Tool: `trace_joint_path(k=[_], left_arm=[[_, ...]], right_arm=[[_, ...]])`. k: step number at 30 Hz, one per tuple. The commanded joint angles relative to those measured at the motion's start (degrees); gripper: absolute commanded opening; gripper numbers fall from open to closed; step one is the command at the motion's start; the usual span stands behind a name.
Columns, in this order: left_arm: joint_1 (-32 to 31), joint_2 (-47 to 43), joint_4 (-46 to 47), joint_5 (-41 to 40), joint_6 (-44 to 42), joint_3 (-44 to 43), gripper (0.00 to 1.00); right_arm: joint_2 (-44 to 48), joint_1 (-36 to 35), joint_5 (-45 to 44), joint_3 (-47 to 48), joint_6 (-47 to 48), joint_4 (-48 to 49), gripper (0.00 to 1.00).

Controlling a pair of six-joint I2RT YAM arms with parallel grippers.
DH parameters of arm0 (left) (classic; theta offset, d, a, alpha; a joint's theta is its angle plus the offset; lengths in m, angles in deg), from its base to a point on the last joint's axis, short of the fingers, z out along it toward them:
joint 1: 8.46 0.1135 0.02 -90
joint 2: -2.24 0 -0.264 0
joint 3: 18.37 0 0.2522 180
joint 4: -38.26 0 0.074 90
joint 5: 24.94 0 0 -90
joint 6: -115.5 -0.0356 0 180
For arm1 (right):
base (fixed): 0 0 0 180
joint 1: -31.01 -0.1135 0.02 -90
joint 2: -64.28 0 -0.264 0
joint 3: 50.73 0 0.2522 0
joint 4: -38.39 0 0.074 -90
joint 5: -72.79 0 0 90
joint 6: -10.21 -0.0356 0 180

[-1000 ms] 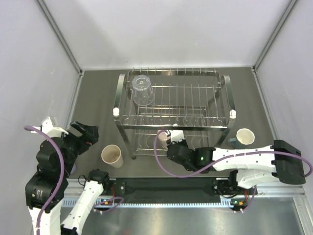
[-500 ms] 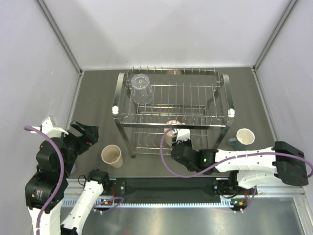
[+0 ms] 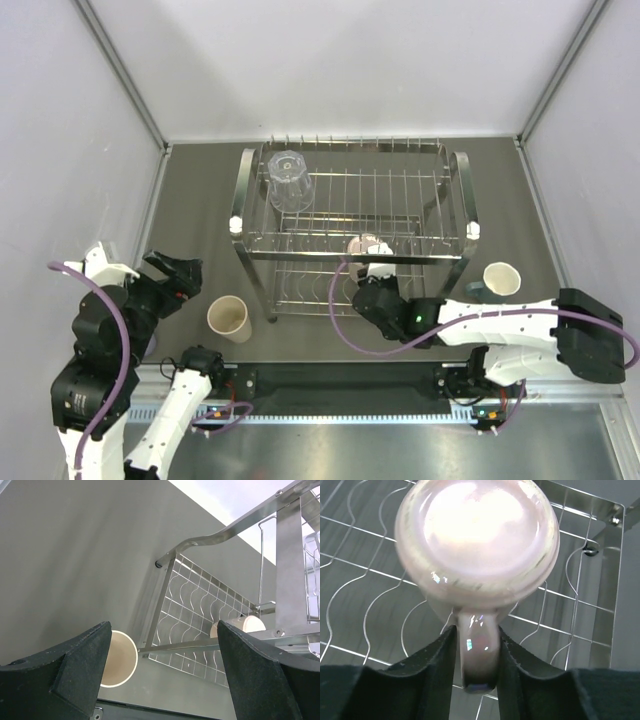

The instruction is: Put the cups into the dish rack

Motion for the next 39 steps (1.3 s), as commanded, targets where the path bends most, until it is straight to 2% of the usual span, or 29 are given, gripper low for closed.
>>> trace_joint_path(k=[1, 3, 6, 13, 17, 24, 32, 39], left_arm=[[-0.1, -0.9, 2.2, 0.4, 0.1, 0.3, 0.91], [-0.1, -1.0, 2.1, 0.3, 0.1, 0.6, 0.91], [-0.1, -1.5, 1.9, 0.3, 0.1, 0.9, 0.91], [-0.1, -2.7, 0.3, -0.1, 2.0, 3.7, 0.91], [-0.1, -2.1, -1.9, -0.8, 1.8, 4.1, 0.91], [-0.2, -0.4, -4.6, -1.0, 1.0, 2.2, 0.91], [-0.1, 0.4, -7.2, -4.5, 2.4, 2.1, 0.91], [-0.1, 4.6, -7.0, -7.1, 1.2, 3.2, 0.92]], right_arm=[[-1.0, 2.1, -1.9, 2.5, -0.4, 4.4, 0.37], [-1.1, 2.4, -1.7, 2.3, -0.8, 4.4, 0.54], [-0.6, 2.4, -1.1, 1.6, -1.1, 4.4, 0.62], [3.8, 0.7, 2.3, 0.1, 1.2, 3.2, 0.74], [7.2, -0.5, 8.4, -0.5, 3.7, 1.8, 0.79], [12.5, -5.9, 12.6, -1.1, 5.9, -3.4, 0.86], [17.2, -13.8, 12.8, 0.4, 4.7, -11.0, 0.88], [21.9, -18.9, 21.5, 2.4, 3.4, -14.7, 0.86]])
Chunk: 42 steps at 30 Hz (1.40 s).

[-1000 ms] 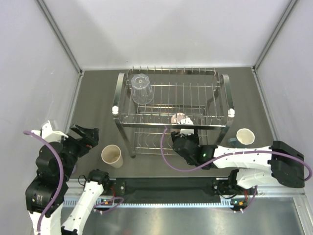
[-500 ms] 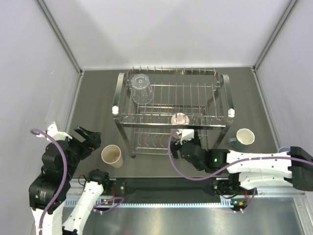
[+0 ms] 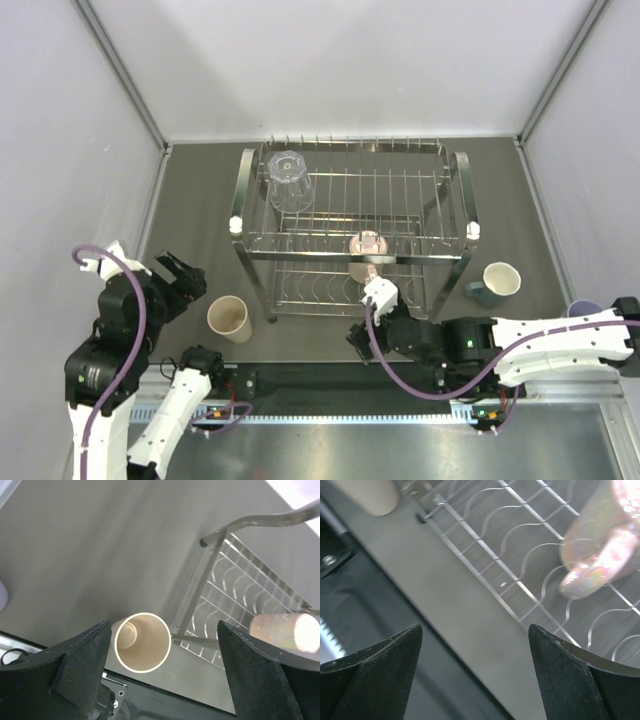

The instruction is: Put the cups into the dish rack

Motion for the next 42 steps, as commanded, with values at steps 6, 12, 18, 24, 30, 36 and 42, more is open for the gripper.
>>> trace_joint_path(k=[6, 12, 18, 24, 30, 36, 42], left_arm=[[-0.1, 5.4, -0.5, -5.4, 0.1, -1.6, 0.87], [-0.1, 4.3, -4.9, -1.5, 0.8, 0.8, 0.81], [-0.2, 1.5, -10.1, 4.3, 2.1, 4.0, 0.71], [-0.2, 4.8, -15.2, 7.8, 4.2, 9.2, 0.76], [-0.1, 4.4, -15.1, 2.0, 6.2, 10.9, 0.71], [-0.1, 7.3, -13.1, 1.1, 3.3, 14.5, 0.69], [-0.1, 10.5, -11.8, 0.0, 1.9, 15.2, 0.58]], right_arm=[[3.3, -7.7, 3.3, 9.1, -6.0, -7.5, 0.83], [7.1, -11.3, 3.6, 14.0, -13.1, -6.2, 0.83], [6.1, -13.6, 6.8, 22.1, -12.5, -6.1, 0.84], [4.3, -13.8, 6.2, 33.8, -12.0, -11.2, 0.84], [4.0, -13.8, 1.5, 40.2, -10.5, -12.3, 0.85], [-0.1, -13.7, -0.9, 45.0, -7.5, -12.0, 0.85], [-4.2, -13.4, -5.4, 51.1, -2.5, -12.0, 0.85]])
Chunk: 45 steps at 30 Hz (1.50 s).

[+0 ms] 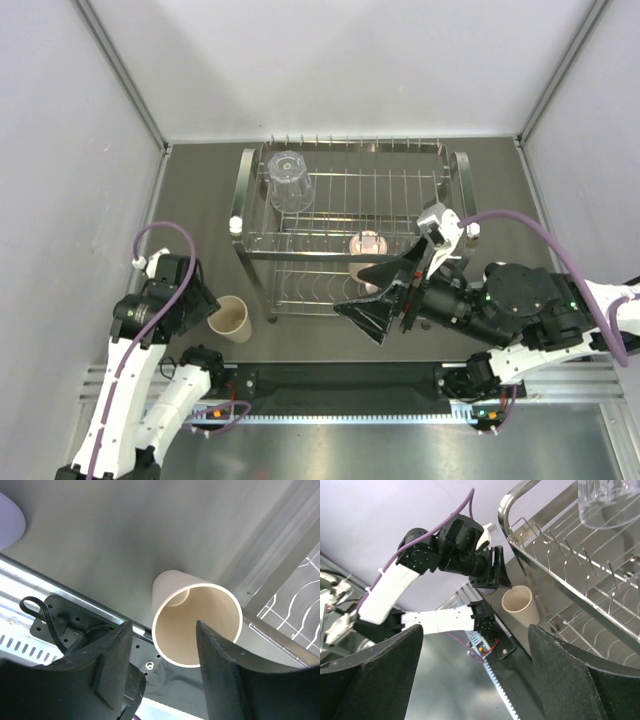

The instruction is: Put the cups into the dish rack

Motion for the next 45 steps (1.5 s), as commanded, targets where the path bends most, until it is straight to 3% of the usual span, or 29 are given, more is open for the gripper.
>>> trace_joint_path(k=[1, 4, 17, 25, 27, 32, 36, 40, 45], left_arm=[[-0.1, 2.8, -5.6, -1.4, -1.7, 0.9, 0.57], [0.0, 4.7, -5.0, -1.1, -3.6, 1.1, 0.47], [-0.1, 11.3, -3.0, 2.1, -7.4, 2.2, 0.46], [-0.1, 12.4, -2.9, -0.1, -5.9, 2.3, 0.46], [-0.2, 12.1, -2.1, 0.0, -6.1, 3.0, 0.31], [-0.1, 12.7, -1.1, 0.7, -6.1, 3.5, 0.22], [-0.1, 12.2, -0.9, 0.4, -5.7, 3.7, 0.0], [-0.1, 11.1, -2.4, -0.3, -3.6, 2.9, 0.0], [-0.1, 10.0, -6.5, -3.1, -1.1, -6.1, 0.0]], right_arm=[[-1.2, -0.2, -4.2, 4.3, 4.6, 0.4, 0.85], [-1.5, 0.1, -4.2, 6.0, 5.6, 0.4, 0.85], [-0.4, 0.2, -5.5, 6.5, 6.9, 0.4, 0.85], [2.0, 0.2, -6.8, 4.6, 5.1, 0.4, 0.84], [2.5, 0.2, -6.9, 4.1, 4.1, 0.4, 0.84], [2.8, 0.2, -6.6, 3.8, 3.1, 0.2, 0.83], [2.1, 0.2, -7.4, 5.1, 2.8, -0.8, 0.84], [0.6, 0.3, -8.7, 7.4, 3.7, -2.4, 0.84], [-5.0, 4.4, -5.1, 14.6, 5.6, -7.4, 0.85]])
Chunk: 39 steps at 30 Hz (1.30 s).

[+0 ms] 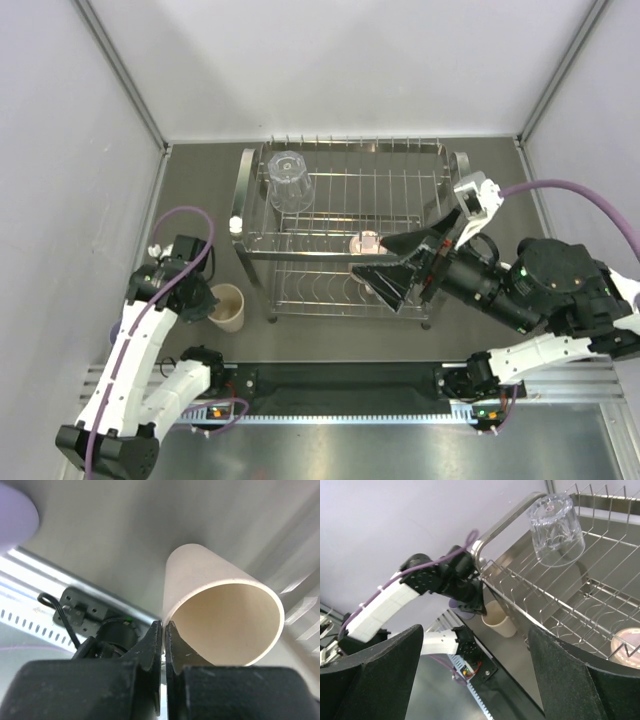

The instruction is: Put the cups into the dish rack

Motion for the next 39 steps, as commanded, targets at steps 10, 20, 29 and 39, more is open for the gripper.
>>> trace_joint_path(k=[10, 20, 29, 39], left_arm=[[-0.1, 3.0, -8.7, -8.3, 3.7, -36.7, 0.0], [0.0, 9.0, -1.7, -21.6, -3.7, -63.0, 0.0], [-0.1, 4.6, 33.4, 9.0, -7.0, -61.6, 0.0], [0.0, 2.2, 64.7, 38.3, 3.9, -48.0, 0.0]], right_arm=[[-15.6, 17.0, 22.6, 19.7, 2.6, -10.0, 0.83], [-14.4, 22.9, 28.1, 20.3, 1.8, -10.4, 0.83], [-16.3, 26.5, 33.9, 22.0, -0.3, -10.7, 0.86], [-16.5, 35.8, 43.7, 22.6, -9.7, -4.0, 0.97]])
